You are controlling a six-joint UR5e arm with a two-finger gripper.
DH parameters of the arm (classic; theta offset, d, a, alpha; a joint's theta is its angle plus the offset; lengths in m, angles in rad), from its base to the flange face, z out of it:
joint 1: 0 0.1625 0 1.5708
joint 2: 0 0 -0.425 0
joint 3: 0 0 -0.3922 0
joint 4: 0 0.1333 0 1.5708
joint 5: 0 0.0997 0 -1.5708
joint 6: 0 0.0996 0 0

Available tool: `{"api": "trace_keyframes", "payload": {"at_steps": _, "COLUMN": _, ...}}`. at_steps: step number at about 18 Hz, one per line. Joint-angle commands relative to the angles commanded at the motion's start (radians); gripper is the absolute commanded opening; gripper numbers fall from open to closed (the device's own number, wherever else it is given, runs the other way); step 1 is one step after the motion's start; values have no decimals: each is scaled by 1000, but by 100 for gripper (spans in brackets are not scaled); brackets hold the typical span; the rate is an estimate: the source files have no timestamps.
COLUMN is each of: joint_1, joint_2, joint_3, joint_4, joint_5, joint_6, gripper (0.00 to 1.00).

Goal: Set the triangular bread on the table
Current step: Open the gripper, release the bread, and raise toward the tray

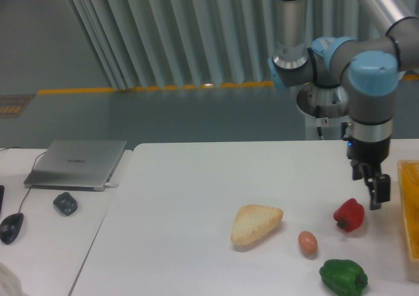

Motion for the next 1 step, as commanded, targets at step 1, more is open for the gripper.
{"api": "trace_keyframes", "payload": {"at_steps": 1, "joint_1": -3, "joint_2": 8, "joint_3": -5, "joint_4": 1, "joint_5": 11, "joint_6": 2, "gripper": 100}}
